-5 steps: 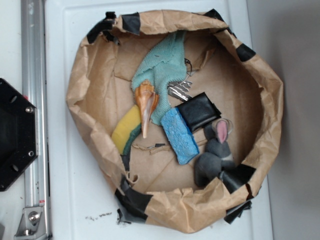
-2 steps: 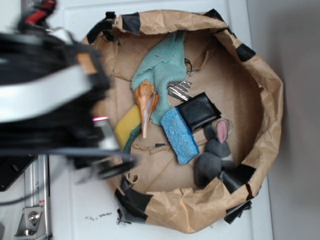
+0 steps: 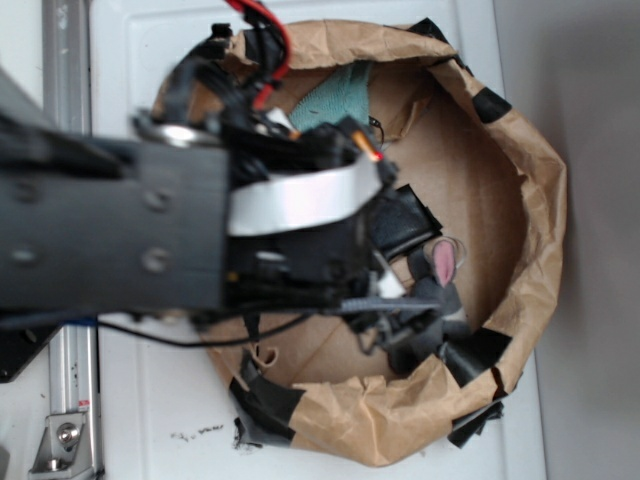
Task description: Grab the gray animal.
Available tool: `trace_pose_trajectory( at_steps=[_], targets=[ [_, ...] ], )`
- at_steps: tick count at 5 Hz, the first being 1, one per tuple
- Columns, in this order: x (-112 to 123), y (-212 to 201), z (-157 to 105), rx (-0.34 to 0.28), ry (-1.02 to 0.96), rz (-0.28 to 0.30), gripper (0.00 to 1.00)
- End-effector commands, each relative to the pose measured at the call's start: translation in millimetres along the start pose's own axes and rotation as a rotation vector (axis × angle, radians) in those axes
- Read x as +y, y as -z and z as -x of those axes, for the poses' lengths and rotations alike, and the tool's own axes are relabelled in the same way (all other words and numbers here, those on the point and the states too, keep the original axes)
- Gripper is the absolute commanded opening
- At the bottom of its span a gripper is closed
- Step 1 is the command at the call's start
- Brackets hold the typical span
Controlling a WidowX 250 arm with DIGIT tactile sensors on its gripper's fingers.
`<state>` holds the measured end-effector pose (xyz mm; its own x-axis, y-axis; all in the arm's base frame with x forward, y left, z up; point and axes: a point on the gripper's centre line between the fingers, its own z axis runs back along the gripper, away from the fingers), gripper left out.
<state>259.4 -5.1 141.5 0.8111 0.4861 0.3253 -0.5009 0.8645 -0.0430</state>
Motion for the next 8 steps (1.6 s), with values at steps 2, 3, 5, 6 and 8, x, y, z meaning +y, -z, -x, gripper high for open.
trace_pose_trajectory(
  at_steps=[2, 3, 5, 6, 8],
  targets=[
    [-50, 60, -5, 0.021, 0.109, 0.117, 1.0],
    [-66, 85, -1, 0.056, 0.141, 0.202, 1.0],
    [-87, 100, -2, 0.091, 0.264, 0.275, 1.0],
    [-75, 103, -7, 0.086, 0.252, 0.217, 0.0],
    [-42, 60, -23, 0.025, 0.245, 0.17, 0.0]
  ],
)
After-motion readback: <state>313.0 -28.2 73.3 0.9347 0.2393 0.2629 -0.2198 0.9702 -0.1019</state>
